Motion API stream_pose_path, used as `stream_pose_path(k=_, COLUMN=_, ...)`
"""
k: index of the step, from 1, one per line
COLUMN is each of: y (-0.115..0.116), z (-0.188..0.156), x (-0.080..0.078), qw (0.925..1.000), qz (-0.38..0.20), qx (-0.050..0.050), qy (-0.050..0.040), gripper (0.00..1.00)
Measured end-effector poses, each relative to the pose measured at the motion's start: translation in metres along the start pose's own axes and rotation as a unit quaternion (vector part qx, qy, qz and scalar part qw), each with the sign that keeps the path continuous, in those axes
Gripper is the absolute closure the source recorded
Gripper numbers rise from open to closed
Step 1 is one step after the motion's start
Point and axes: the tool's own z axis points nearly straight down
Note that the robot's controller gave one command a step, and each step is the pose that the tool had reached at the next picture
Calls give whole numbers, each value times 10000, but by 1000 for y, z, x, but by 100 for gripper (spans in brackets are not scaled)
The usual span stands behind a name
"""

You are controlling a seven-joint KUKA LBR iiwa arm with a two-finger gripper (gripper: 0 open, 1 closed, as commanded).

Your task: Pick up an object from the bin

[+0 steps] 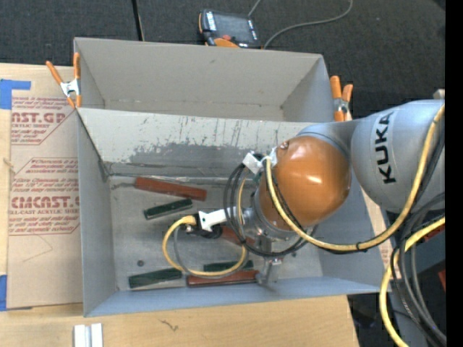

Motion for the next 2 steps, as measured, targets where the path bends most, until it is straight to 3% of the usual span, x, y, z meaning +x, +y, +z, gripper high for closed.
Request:
stream_pose_path(k=1, y=-30, z=-15, x=27, qw=9991, qz=421, qx=21, qy=37, gripper=0)
stream_pose_path(k=2, y=41, z=19, x=44, qw=9986, qz=521, qx=4, qy=23, gripper=0)
